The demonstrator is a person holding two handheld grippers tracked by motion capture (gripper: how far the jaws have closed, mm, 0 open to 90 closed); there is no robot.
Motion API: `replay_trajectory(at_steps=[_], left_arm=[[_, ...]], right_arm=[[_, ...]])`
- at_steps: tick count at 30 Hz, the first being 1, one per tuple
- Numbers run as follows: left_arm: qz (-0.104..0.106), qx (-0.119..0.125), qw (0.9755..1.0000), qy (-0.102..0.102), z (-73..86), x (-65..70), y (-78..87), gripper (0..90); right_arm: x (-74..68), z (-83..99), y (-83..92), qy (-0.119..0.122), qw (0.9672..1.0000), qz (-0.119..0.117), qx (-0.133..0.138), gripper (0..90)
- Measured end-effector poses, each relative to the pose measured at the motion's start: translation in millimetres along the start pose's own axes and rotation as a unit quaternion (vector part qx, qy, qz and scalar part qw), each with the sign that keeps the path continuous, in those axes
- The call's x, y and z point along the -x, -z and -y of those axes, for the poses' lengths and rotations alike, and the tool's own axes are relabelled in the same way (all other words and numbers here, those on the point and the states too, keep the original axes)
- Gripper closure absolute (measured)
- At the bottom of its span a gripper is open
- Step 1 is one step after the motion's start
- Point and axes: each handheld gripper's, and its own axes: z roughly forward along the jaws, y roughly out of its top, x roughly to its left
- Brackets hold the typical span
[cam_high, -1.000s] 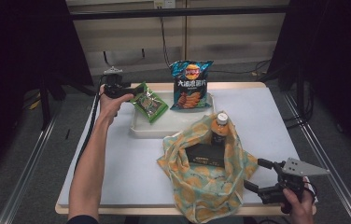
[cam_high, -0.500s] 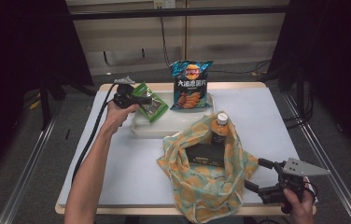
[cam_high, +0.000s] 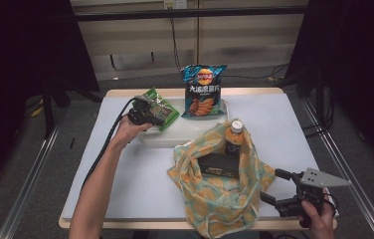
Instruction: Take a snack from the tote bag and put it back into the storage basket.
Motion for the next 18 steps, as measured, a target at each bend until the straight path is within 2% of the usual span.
replay_trajectory(at_steps=[1, 2, 4, 6, 9, 12, 13, 14, 15, 16, 17, 18], left_arm=[[0.0, 0.0, 1.0, 0.0, 0.0, 0.0, 0.0, 90.0], [0.004, -0.012, 0.9999, 0.0, 1.4, -1.5, -6.1, 90.0], [-0.01, -0.022, 0.9997, -0.003, 1.6, 0.5, -9.9, 90.0], [-0.005, -0.034, 0.9994, -0.006, 2.4, -0.7, -12.8, 90.0], [-0.008, -0.033, 0.9994, 0.006, 4.5, -4.8, -12.2, 90.0], [-0.014, -0.042, 0.999, 0.007, 5.5, -7.7, -11.5, 90.0], [-0.022, -0.056, 0.9982, -0.003, 5.7, -12.9, -10.2, 90.0], [-0.022, -0.06, 0.998, -0.001, 6.2, -14.2, -9.6, 90.0], [-0.028, -0.039, 0.9986, 0.02, 6.5, -13.1, -11.4, 90.0], [-0.03, -0.04, 0.9986, 0.02, 6.0, -13.4, -11.7, 90.0], [-0.031, -0.059, 0.9978, 0.002, 4.2, -16.1, -10.3, 90.0], [-0.032, -0.063, 0.9975, 0.0, 2.9, -17.0, -10.5, 90.0]], right_arm=[[0.0, 0.0, 0.0, 0.0, 1.0, 0.0, 0.0, 1.2], [-0.3, 0.0, -0.1, 0.001, 1.0, -0.001, -0.001, 1.2], [-0.3, 0.0, -0.1, 0.002, 1.0, -0.001, 0.0, 1.2], [-0.1, 0.1, 0.1, 0.001, 1.0, -0.001, -0.001, 1.2], [-0.1, 0.2, 0.7, 0.0, 1.0, -0.001, -0.001, 1.1], [-0.3, 0.2, 0.8, 0.0, 1.0, -0.002, -0.001, 1.1], [-0.2, 0.2, 0.3, 0.001, 1.0, -0.002, -0.001, 1.1], [-0.2, 0.1, 0.0, 0.002, 1.0, -0.002, -0.001, 1.1], [-0.1, 0.1, -0.2, 0.002, 1.0, -0.002, -0.002, 1.1], [-0.3, 0.0, -0.4, 0.002, 1.0, -0.002, -0.002, 1.1], [-0.2, 0.0, -0.4, 0.005, 1.0, -0.002, -0.002, 1.1], [-0.4, 0.1, -0.4, 0.004, 1.0, -0.002, -0.003, 1.1]])
